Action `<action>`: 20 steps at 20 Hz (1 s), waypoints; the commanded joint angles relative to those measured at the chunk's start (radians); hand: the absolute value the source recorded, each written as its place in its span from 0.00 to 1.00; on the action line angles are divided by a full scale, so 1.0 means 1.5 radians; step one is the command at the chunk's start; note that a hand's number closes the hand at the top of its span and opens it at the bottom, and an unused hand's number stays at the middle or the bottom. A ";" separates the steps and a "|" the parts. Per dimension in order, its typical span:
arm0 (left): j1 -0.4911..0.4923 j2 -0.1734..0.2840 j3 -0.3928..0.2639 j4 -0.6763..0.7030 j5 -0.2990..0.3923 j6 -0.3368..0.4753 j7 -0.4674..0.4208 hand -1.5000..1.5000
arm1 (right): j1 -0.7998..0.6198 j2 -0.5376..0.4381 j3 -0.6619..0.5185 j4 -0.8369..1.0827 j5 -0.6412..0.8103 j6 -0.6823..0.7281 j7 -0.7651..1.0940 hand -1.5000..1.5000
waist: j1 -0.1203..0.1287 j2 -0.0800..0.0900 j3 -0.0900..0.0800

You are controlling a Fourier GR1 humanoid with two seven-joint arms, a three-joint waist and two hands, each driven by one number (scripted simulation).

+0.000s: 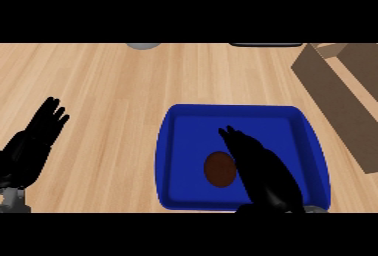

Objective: Pick the cupcake from the tray and place it in the cardboard box

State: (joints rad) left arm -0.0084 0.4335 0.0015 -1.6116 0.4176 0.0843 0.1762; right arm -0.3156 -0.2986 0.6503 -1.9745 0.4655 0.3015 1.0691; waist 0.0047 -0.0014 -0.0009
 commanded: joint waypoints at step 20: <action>-0.002 -0.044 0.054 -0.029 -0.051 -0.043 0.041 0.50 | -0.020 0.158 -0.014 0.107 0.151 0.118 0.018 0.00 | 0.000 0.000 0.000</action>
State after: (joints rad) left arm -0.0191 0.3609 0.0667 -1.6208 0.3445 0.0284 0.2107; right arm -0.3161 -0.1227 0.6195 -1.8213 0.6691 0.3939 0.9751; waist 0.0026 -0.0006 -0.0002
